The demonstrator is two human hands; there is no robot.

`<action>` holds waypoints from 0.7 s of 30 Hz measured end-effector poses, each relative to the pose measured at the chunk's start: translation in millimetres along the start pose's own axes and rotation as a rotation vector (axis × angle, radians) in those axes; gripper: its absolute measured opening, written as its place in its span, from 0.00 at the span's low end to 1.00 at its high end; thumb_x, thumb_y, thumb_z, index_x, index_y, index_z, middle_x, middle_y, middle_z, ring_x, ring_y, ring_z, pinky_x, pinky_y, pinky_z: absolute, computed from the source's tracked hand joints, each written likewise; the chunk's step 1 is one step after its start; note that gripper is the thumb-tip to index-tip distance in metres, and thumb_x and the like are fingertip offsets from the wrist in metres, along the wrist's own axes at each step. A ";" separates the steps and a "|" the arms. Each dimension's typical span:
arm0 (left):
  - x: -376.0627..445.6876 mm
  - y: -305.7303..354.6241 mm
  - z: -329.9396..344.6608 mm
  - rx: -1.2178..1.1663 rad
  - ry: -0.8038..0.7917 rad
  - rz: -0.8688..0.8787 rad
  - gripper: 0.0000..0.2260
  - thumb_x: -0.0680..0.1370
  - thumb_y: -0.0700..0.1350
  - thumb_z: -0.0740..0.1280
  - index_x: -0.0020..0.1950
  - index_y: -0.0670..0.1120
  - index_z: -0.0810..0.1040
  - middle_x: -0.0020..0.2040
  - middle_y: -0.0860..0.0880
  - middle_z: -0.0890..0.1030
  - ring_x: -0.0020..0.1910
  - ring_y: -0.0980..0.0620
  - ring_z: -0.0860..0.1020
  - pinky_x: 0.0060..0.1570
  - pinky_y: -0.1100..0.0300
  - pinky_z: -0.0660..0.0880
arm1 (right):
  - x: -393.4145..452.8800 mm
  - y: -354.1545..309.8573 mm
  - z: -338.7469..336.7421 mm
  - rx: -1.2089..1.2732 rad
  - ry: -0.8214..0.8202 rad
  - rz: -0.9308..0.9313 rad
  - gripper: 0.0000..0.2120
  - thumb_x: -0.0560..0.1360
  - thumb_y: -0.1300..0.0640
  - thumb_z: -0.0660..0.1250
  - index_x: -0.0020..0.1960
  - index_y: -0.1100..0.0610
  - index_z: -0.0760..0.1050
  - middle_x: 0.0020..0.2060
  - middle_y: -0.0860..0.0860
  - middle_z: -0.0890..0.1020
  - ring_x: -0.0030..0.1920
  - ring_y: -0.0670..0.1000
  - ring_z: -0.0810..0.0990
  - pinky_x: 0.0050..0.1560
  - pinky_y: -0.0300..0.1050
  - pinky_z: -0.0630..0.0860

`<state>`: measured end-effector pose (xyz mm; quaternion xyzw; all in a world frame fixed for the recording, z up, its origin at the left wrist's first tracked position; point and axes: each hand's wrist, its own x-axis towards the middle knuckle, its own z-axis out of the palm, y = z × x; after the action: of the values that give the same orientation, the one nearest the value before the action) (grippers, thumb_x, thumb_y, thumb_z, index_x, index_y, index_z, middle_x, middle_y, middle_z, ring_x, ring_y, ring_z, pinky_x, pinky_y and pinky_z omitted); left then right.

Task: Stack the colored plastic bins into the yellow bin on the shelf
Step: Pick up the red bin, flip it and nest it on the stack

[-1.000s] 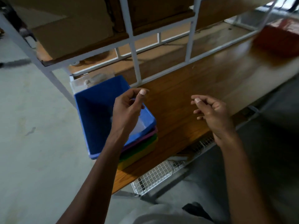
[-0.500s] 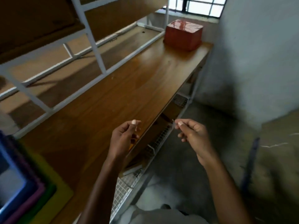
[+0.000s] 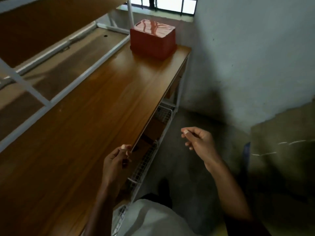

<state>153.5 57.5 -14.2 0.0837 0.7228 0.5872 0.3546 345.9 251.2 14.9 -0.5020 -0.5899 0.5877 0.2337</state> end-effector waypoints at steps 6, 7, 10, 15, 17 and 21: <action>107.3 72.1 119.0 0.059 -0.159 0.028 0.14 0.87 0.49 0.60 0.57 0.47 0.85 0.49 0.47 0.83 0.41 0.52 0.79 0.36 0.63 0.76 | 108.5 -33.7 -35.7 -0.004 0.050 0.001 0.06 0.82 0.54 0.68 0.53 0.47 0.84 0.45 0.46 0.87 0.36 0.42 0.81 0.39 0.39 0.77; 122.0 83.1 137.7 0.080 -0.186 0.025 0.13 0.86 0.49 0.61 0.56 0.46 0.85 0.48 0.47 0.83 0.39 0.53 0.79 0.35 0.64 0.76 | 125.5 -37.8 -41.7 0.010 0.068 0.012 0.06 0.82 0.54 0.68 0.53 0.47 0.84 0.45 0.47 0.87 0.36 0.42 0.81 0.39 0.39 0.76; 163.4 107.0 186.5 0.100 -0.279 0.000 0.13 0.86 0.48 0.62 0.55 0.46 0.85 0.44 0.49 0.83 0.38 0.53 0.78 0.33 0.65 0.75 | 176.3 -47.1 -58.4 0.053 0.107 0.053 0.06 0.82 0.54 0.68 0.53 0.47 0.84 0.45 0.48 0.86 0.37 0.45 0.80 0.37 0.39 0.75; 233.9 128.0 253.4 0.104 -0.270 -0.054 0.13 0.86 0.48 0.61 0.57 0.45 0.84 0.45 0.46 0.83 0.39 0.50 0.76 0.35 0.60 0.73 | 276.4 -59.4 -89.1 0.050 0.095 0.075 0.06 0.83 0.55 0.68 0.53 0.47 0.84 0.46 0.48 0.86 0.39 0.46 0.81 0.38 0.39 0.76; 268.7 135.4 278.2 0.111 -0.222 -0.042 0.13 0.86 0.49 0.61 0.57 0.45 0.84 0.48 0.45 0.83 0.41 0.49 0.78 0.37 0.59 0.74 | 324.6 -70.0 -101.4 0.039 0.072 0.079 0.07 0.83 0.54 0.67 0.54 0.47 0.84 0.47 0.48 0.86 0.39 0.46 0.81 0.40 0.40 0.76; 330.1 154.5 324.0 0.073 -0.108 -0.022 0.14 0.86 0.50 0.62 0.56 0.47 0.85 0.46 0.47 0.83 0.41 0.49 0.78 0.40 0.57 0.74 | 419.9 -103.0 -119.5 0.014 -0.028 0.055 0.07 0.83 0.55 0.67 0.53 0.49 0.84 0.46 0.50 0.86 0.36 0.44 0.79 0.37 0.38 0.75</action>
<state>63.3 536.5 -29.8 0.1199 0.7245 0.5512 0.3962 254.2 690.2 2.5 -0.5079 -0.5752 0.6049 0.2127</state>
